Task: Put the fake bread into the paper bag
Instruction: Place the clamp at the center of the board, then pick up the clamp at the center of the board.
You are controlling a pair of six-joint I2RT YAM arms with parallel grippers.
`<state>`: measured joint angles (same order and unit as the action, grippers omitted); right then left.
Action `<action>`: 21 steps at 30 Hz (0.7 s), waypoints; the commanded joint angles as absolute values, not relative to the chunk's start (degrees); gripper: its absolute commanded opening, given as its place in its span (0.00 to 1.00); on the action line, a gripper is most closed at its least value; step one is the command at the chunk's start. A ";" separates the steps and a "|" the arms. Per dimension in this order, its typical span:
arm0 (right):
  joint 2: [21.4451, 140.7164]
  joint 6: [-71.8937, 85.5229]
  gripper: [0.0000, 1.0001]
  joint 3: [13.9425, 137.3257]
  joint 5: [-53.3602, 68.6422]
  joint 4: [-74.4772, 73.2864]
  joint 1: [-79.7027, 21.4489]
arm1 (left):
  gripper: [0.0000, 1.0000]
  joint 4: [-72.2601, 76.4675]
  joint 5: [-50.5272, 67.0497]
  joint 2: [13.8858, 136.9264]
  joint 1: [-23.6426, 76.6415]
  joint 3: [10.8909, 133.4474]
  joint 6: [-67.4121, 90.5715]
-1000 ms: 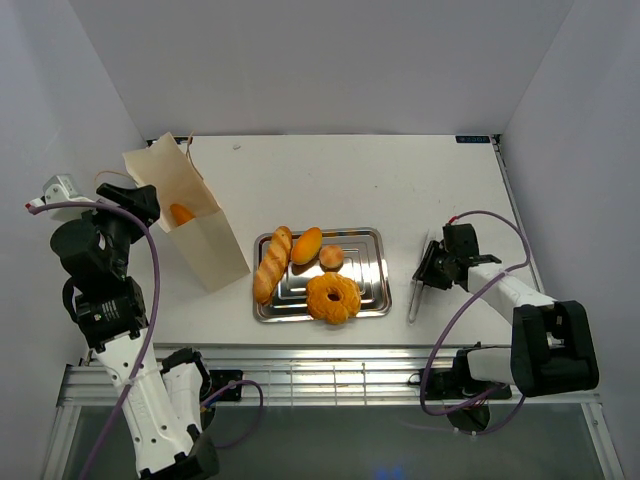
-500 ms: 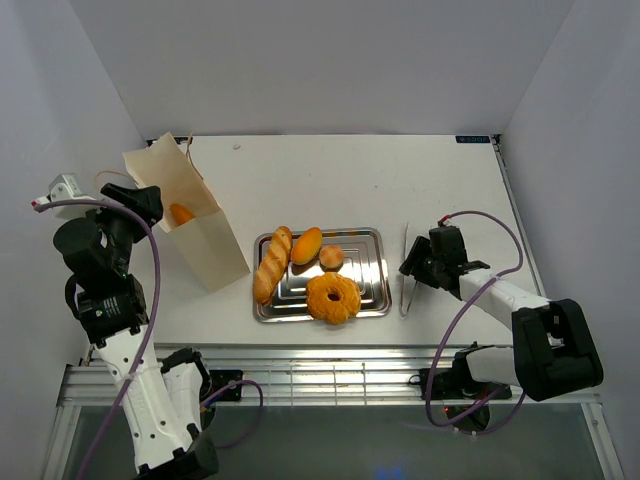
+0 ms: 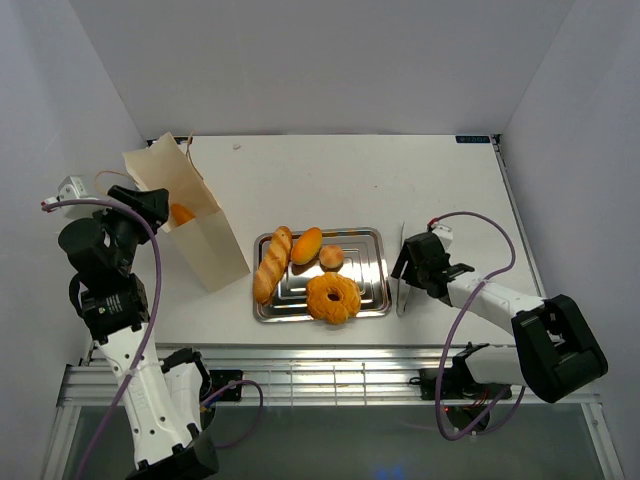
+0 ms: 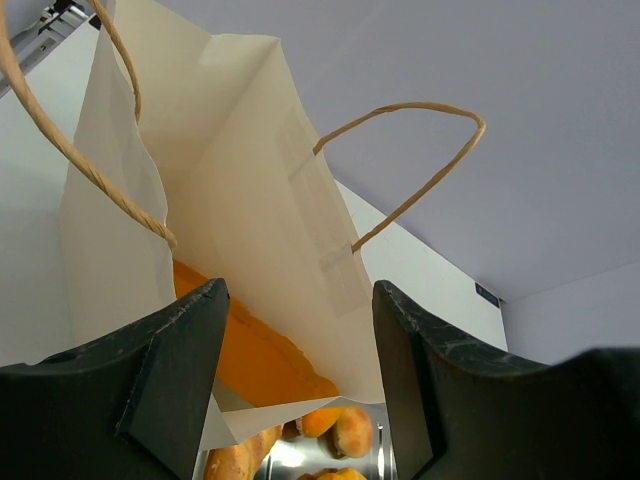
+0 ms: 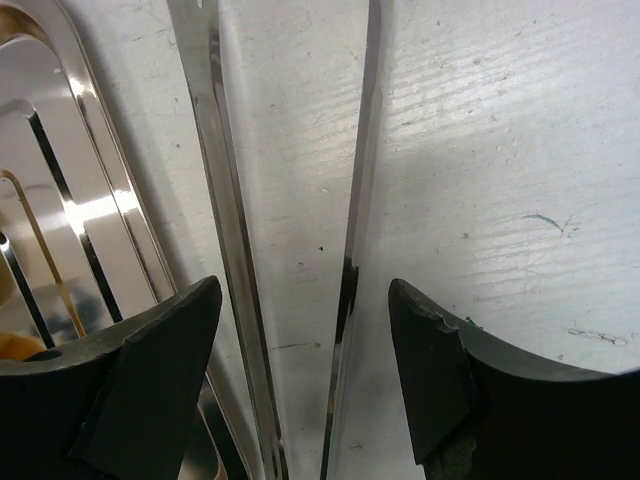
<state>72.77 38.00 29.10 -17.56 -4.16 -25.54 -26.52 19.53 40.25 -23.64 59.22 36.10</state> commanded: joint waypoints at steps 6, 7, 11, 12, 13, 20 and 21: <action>78.04 47.36 0.72 27.95 -34.18 -9.05 -36.20 | 0.70 -25.22 22.15 38.76 -23.55 59.06 37.35; 78.31 48.42 0.72 27.69 -36.10 -8.36 -37.43 | 0.70 -25.22 22.32 38.59 -23.55 58.98 37.44; 78.31 49.30 0.69 25.58 -36.74 -5.36 -37.70 | 0.70 -25.22 23.03 38.23 -23.56 58.54 37.44; 79.09 49.22 0.67 25.40 -37.17 -4.93 -37.88 | 0.70 -25.22 23.03 38.23 -23.55 58.45 37.44; 79.71 49.04 0.62 25.40 -38.13 -4.31 -38.66 | 0.70 -25.22 23.11 38.15 -23.55 58.36 37.53; 85.07 52.29 0.61 25.49 -44.29 -3.51 -43.15 | 0.70 -25.05 23.82 37.79 -23.47 58.01 37.62; 84.99 52.56 0.61 25.40 -44.56 -3.69 -43.59 | 0.70 -25.05 23.91 37.79 -23.47 58.01 37.62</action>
